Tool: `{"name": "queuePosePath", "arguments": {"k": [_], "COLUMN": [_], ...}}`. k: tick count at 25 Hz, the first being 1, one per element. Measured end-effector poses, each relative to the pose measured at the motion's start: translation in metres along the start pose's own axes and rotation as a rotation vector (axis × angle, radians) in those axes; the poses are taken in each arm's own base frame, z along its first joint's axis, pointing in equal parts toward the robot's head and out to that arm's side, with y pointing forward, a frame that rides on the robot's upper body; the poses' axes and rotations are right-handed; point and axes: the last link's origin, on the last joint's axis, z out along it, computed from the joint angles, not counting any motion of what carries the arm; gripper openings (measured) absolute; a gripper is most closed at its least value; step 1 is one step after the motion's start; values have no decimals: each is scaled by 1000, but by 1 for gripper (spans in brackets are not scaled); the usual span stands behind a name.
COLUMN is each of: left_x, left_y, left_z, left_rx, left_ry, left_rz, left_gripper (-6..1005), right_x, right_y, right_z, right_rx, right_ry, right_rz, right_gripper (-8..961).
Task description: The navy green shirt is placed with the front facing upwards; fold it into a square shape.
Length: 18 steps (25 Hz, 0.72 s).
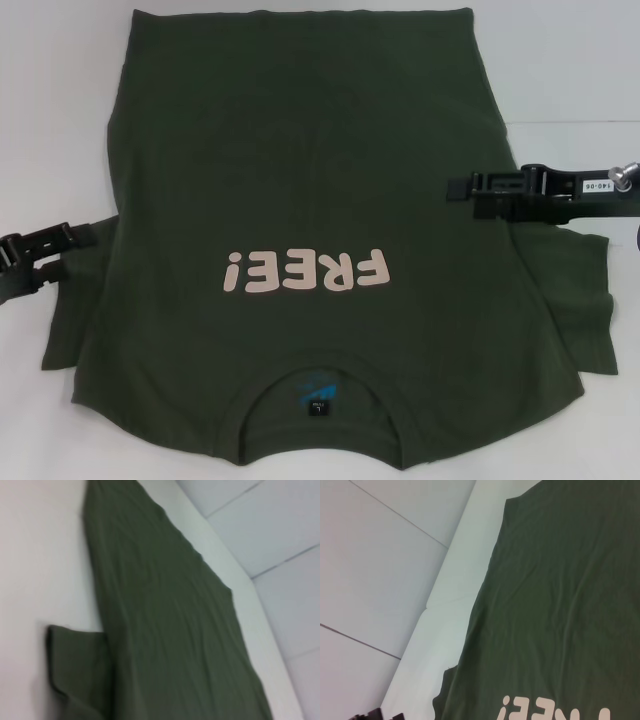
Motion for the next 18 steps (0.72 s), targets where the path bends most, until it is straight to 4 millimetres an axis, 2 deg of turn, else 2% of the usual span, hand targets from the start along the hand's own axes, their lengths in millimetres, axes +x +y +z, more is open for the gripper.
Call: {"name": "queuePosePath", "arguments": {"k": [6,18], "left_x": [2,4], "left_y": [-13,-24], "left_z": [13,33], "left_rx": [83,200], "left_ry": [36,59], "left_rz": [56,202], "left_gripper": [860,860], "right_x": [0,4], "right_y": [-3,-6], "right_z": [-1,-4], "right_rx": [11,13], "right_ry": [-9,-10], "right_rz": [5,23], "right_gripper": [808,808]}}
